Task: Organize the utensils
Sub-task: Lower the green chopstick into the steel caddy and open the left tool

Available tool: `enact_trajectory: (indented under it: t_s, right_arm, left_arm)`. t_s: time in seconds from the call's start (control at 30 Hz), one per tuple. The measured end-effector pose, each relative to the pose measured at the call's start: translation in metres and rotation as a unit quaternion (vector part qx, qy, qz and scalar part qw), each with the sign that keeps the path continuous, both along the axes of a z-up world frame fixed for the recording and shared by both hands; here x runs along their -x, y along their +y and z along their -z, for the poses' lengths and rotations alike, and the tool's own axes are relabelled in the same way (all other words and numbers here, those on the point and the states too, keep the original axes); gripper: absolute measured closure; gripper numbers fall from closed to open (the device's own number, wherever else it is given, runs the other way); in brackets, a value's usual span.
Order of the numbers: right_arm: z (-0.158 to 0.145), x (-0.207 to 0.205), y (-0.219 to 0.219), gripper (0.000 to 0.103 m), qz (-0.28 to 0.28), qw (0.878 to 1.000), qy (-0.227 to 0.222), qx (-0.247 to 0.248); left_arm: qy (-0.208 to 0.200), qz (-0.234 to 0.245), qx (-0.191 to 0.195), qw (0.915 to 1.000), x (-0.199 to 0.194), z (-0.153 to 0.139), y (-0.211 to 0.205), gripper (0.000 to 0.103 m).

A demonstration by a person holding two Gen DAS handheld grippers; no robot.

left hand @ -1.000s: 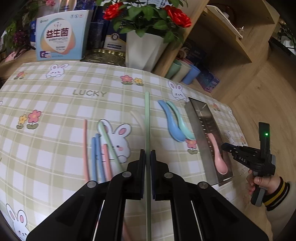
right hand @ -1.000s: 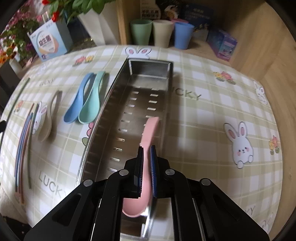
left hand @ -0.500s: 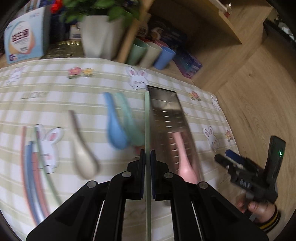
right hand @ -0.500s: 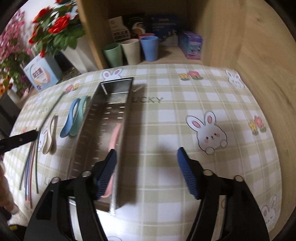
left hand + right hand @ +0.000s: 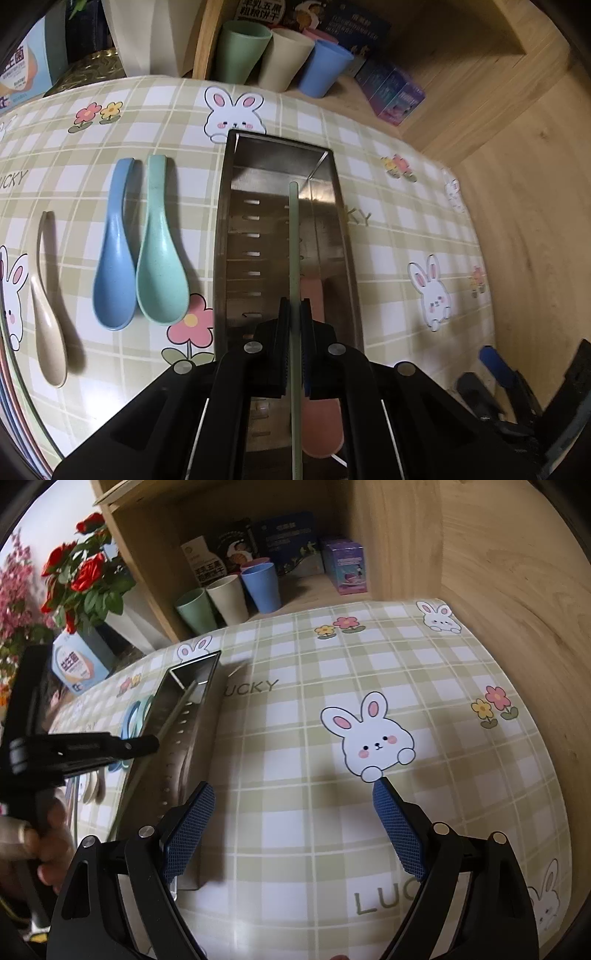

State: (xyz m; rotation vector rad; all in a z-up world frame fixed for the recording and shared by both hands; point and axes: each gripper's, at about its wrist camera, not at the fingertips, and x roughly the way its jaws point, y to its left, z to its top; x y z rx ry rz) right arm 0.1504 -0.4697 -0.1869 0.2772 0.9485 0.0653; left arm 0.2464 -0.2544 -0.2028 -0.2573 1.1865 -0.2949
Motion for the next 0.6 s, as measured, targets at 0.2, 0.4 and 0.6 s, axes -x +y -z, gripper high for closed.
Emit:
enact_trajectory:
  t_s: [0.2,0.4,0.6]
  right_arm:
    - [0.004,0.003,-0.01,0.017,0.01,1.0,-0.001,-0.02]
    - [0.007,0.007,-0.017,0.017,0.023,0.999,0.002,-0.023]
    - [0.005,0.01,-0.023,0.017,0.036,0.999,0.002,-0.03]
  left_arm:
    - [0.007,0.003,-0.042,0.9991,-0.003,0.012,-0.008,0.098]
    - [0.016,0.019,-0.065,0.9976,-0.004,0.019,-0.015,0.098]
    - [0.028,0.035,-0.072,0.9964,-0.004,0.025,-0.021,0.098]
